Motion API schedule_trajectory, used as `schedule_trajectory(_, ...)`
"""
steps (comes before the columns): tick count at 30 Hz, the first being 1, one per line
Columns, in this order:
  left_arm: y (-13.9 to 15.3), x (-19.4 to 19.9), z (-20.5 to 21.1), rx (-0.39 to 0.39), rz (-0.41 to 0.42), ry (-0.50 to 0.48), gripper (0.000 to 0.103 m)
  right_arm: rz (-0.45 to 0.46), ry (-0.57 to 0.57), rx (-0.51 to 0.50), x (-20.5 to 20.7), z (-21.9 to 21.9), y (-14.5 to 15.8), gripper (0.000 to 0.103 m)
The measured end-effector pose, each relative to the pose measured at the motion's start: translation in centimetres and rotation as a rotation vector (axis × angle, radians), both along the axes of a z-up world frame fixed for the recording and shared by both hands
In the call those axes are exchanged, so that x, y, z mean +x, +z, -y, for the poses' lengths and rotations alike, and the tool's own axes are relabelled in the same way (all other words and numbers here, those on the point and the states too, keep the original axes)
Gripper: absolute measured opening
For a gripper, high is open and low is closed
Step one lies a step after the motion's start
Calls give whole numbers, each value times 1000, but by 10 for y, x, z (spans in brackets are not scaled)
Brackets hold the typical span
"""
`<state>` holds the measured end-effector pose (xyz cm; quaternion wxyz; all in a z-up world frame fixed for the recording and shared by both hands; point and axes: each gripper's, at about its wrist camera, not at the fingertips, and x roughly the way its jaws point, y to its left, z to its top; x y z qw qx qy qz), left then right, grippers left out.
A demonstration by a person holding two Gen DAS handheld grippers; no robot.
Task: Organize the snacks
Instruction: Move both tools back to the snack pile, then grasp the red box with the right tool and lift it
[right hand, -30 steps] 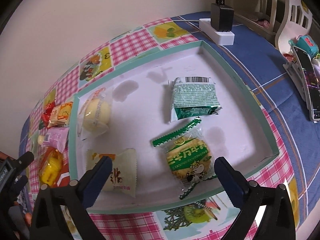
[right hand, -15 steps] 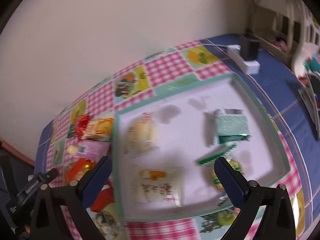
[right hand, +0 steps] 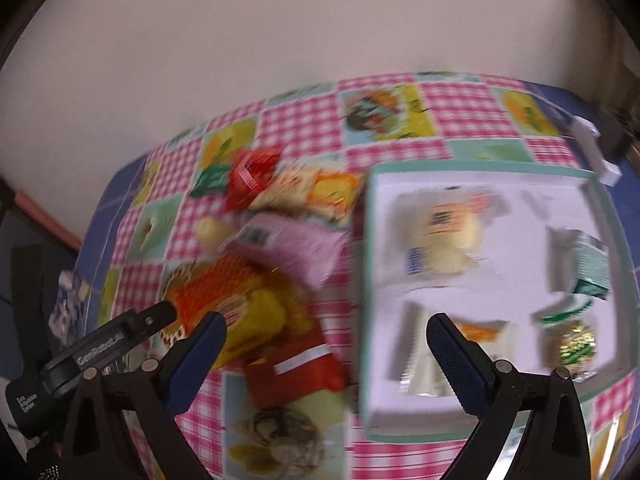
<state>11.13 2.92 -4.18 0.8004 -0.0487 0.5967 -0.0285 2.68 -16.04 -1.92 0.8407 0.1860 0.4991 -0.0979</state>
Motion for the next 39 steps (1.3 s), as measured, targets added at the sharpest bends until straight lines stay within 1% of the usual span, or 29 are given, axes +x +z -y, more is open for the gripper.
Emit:
schedule_trajectory(2,-7,2,-6,3,-26,21,102,-26,32,-1,7,-11,-10,96)
schedule_trajectory(4,-15,4,-12,-2,-55,42,102,-59,63,-3,11,-22,-20,90)
schedule_trajectory(5,-19,5,-14,-1,-67,49,102,-80,79,-2,13,-27,-27,89)
schedule_trajectory(9,-28,6,-19,2,-99,71,101,-121,120,-10,15,-39,-40,80)
schedule_trajectory(14,-32,4,-17,-6,-110,71,101,-170,149,-43,17,-47,-53,76)
schedule_trajectory(22,-38,4,-12,-16,-125,76,101,-205,199,-74,17,-57,-58,75)
schedule_trajectory(27,-34,4,-11,-17,-119,63,102,-223,223,-105,19,-61,-63,75)
schedule_trajectory(34,-33,-1,-7,-13,-118,46,101,-228,232,-103,23,-65,-69,75)
schedule_trajectory(39,-33,0,-4,-6,-111,42,102,-238,262,-151,23,-73,-75,75)
